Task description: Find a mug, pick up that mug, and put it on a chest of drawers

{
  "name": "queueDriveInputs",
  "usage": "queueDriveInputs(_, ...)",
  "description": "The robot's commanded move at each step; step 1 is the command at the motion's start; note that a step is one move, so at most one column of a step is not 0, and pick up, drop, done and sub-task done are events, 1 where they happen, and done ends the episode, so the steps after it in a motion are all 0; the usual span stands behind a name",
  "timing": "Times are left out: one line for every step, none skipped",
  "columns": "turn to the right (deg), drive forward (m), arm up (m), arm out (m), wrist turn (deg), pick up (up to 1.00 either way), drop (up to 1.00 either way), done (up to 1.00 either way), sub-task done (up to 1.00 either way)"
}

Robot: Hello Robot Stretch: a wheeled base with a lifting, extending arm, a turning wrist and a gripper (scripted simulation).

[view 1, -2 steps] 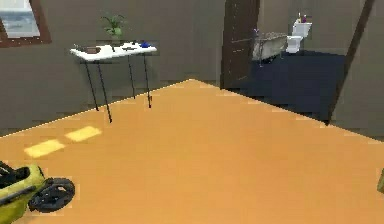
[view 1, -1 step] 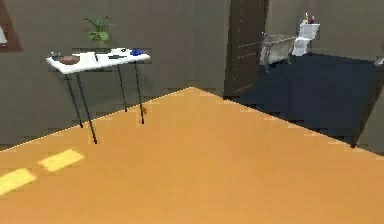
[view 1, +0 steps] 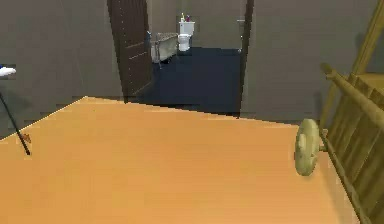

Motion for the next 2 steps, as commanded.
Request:
queueDriveInputs(0.0,1.0,0.0,0.0,0.0,0.0,0.0,0.0,0.0)
queueDriveInputs(0.0,1.0,0.0,0.0,0.0,0.0,0.0,0.0,0.0)
